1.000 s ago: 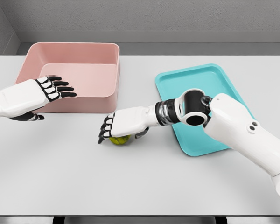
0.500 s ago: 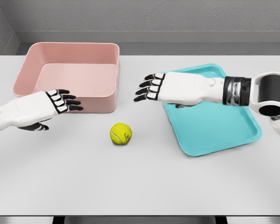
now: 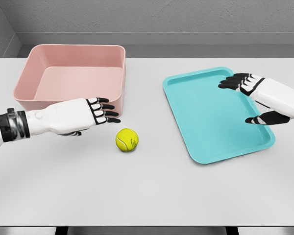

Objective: Put the tennis from the blue tray into the pink basket with both arms

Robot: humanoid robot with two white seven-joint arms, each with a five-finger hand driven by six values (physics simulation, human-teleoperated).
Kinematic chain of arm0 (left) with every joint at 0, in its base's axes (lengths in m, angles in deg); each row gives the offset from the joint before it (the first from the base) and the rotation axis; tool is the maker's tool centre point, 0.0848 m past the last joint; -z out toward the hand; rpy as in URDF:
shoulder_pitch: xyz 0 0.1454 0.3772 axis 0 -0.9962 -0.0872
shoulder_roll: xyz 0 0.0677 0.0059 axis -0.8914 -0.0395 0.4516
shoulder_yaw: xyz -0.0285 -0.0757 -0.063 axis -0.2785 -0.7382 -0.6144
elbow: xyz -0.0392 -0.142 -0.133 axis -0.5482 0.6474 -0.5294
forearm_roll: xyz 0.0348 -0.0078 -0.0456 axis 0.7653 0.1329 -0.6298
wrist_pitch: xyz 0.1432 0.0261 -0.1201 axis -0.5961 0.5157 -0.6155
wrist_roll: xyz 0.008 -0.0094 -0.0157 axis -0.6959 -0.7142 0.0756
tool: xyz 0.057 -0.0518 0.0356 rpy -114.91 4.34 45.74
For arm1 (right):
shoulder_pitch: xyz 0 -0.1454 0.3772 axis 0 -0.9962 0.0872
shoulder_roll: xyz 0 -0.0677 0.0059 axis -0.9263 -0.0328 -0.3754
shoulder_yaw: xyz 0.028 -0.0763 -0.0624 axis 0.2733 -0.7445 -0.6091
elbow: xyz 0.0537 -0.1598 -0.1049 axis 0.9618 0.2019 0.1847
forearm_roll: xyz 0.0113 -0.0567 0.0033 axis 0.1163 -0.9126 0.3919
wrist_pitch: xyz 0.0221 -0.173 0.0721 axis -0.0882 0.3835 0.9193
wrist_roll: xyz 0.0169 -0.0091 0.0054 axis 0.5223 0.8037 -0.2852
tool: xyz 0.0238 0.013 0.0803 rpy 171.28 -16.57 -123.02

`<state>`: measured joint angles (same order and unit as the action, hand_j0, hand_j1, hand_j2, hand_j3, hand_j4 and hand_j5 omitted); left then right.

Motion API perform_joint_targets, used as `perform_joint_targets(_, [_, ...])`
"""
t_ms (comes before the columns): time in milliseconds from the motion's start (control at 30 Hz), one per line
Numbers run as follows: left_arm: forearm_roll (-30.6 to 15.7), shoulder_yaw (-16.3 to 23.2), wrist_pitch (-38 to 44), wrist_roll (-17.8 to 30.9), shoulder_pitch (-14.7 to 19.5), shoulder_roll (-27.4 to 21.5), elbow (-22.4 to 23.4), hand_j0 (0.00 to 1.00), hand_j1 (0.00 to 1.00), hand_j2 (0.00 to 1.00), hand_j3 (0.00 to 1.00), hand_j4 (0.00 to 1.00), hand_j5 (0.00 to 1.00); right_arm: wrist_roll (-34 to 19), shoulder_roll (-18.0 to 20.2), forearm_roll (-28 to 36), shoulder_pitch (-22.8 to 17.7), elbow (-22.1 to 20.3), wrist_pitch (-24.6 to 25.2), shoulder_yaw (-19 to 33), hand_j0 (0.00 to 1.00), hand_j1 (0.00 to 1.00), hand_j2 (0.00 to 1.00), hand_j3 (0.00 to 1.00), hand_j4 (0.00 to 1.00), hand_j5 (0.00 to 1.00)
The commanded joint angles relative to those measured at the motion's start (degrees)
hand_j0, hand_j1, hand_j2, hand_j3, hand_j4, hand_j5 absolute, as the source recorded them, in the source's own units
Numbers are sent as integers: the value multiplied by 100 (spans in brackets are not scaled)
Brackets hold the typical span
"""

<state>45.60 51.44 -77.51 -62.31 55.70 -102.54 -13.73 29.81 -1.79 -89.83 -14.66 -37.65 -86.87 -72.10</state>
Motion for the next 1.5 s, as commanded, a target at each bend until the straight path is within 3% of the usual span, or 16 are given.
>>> perform_joint_targets(0, [75,246,5,28,9,246,7,100,100,100,100,100,100,4,-252,162,-52,-65,20,365,100,100,100,100,100,100])
perform_joint_targets(33, [83,281,5,28,61,290,16,100,100,100,100,100,100,4,-279,162,-220,-66,20,374,100,100,100,100,100,100])
perform_joint_targets(233, [83,818,5,28,483,536,86,100,100,100,100,100,100,4,-411,179,-343,66,20,506,100,100,100,100,100,100])
perform_joint_targets(467, [66,976,5,28,712,764,385,100,100,100,100,100,100,4,-420,170,-352,154,20,515,100,100,100,100,100,100])
perform_joint_targets(733, [-215,1037,5,19,712,879,675,100,100,100,100,100,100,4,-420,170,-343,180,20,515,100,100,100,100,100,100])
perform_joint_targets(1467, [-189,1284,5,28,703,1002,904,100,100,100,100,100,100,4,-446,170,-334,233,20,515,100,100,100,100,100,100])
